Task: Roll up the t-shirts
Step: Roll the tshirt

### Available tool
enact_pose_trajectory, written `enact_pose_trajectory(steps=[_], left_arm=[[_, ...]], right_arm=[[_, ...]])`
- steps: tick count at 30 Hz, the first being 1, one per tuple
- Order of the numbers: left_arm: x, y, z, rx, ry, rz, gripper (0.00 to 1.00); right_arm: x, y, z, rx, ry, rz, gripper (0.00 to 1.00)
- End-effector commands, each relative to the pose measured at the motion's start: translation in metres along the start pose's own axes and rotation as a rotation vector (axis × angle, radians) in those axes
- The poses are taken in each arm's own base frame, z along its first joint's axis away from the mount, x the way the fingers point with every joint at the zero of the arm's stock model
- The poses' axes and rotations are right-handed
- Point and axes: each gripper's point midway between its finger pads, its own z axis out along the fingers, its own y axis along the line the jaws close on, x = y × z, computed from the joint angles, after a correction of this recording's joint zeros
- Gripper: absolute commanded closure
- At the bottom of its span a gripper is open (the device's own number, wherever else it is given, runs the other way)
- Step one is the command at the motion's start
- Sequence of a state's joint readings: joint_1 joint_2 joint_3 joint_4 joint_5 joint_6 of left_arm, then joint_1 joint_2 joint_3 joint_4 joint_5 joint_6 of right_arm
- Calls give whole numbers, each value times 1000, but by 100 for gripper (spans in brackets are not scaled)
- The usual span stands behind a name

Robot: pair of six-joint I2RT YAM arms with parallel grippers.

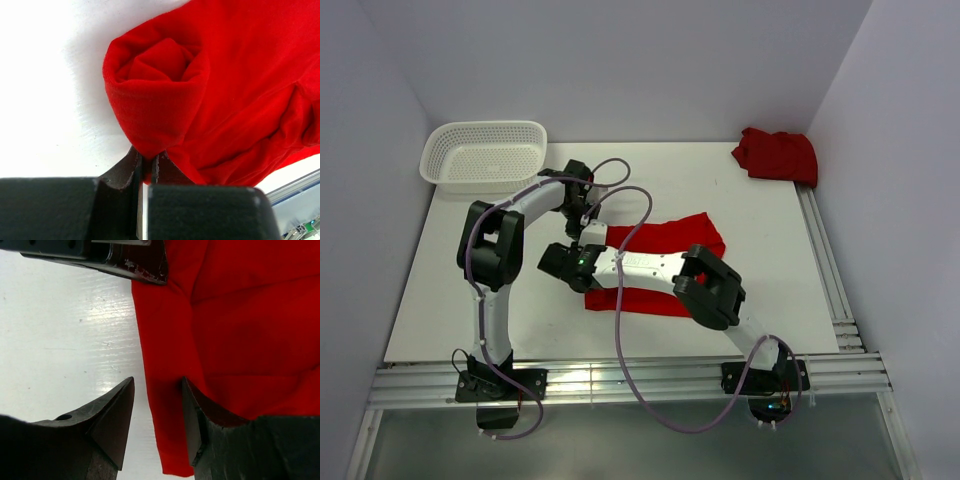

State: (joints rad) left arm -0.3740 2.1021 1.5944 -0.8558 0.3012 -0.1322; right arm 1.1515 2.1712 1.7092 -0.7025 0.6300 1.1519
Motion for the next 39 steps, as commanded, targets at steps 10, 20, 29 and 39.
enact_pose_trajectory(steps=[10,20,29,39], left_arm=[[0,-1,-8,-15,18,18,93],[-23,-9,-22,96,-19,-6,50],[-55,-13,-84,300,-152,20,34],[-14,-7,-74,448,-151,34,35]], right_arm=[[27,-28,6,146,43,-87,50],[50,-28,9,146,99,-131,49],[33,-3,-3,-212,176,97,61],[-5,11,-29,-706,272,511,66]])
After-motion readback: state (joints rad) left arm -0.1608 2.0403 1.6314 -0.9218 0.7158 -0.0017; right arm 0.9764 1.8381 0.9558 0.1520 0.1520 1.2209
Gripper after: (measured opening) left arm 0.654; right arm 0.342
